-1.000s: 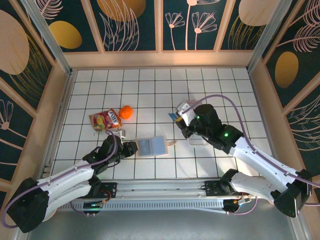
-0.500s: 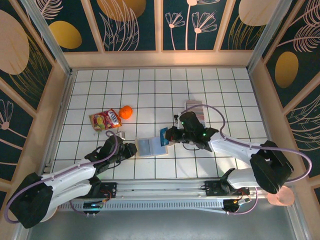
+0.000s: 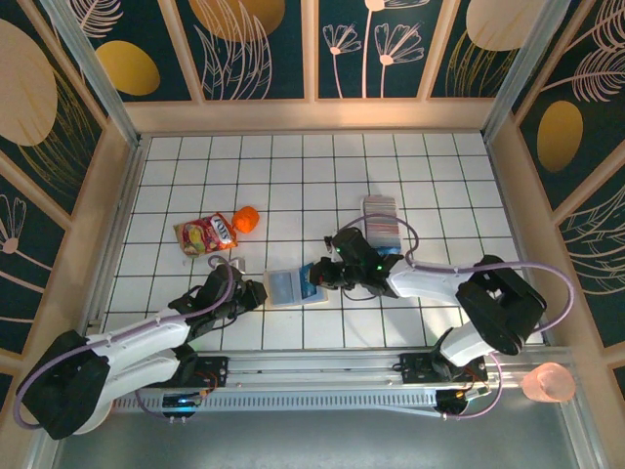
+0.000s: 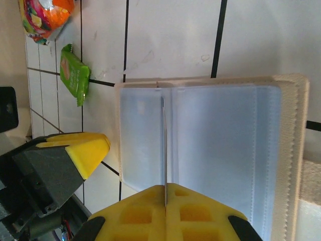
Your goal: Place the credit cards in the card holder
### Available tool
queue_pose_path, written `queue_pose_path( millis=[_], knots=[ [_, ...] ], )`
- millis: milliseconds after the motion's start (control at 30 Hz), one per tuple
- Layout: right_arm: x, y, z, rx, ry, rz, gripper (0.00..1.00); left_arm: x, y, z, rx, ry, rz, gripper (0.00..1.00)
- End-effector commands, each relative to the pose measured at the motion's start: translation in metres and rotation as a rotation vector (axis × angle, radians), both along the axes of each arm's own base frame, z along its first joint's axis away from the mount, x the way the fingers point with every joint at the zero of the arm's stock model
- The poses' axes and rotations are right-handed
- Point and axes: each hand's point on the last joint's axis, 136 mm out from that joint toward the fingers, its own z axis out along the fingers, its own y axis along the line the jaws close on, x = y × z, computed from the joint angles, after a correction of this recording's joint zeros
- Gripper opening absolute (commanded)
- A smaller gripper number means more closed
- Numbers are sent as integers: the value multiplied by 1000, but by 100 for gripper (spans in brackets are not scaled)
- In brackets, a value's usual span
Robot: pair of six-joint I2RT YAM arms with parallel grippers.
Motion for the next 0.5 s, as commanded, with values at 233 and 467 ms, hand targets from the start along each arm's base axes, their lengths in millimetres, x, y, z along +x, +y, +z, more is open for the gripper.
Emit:
queue_pose_path(
  millis=[233,467],
  knots=[
    [10,21,-1,24,-31,-8,0,0,-5,1,-11,-6,-22,13],
    [11,27,-5,31,-24,3,0,-1,-4,-3,-6,3,-21,13]
  ],
)
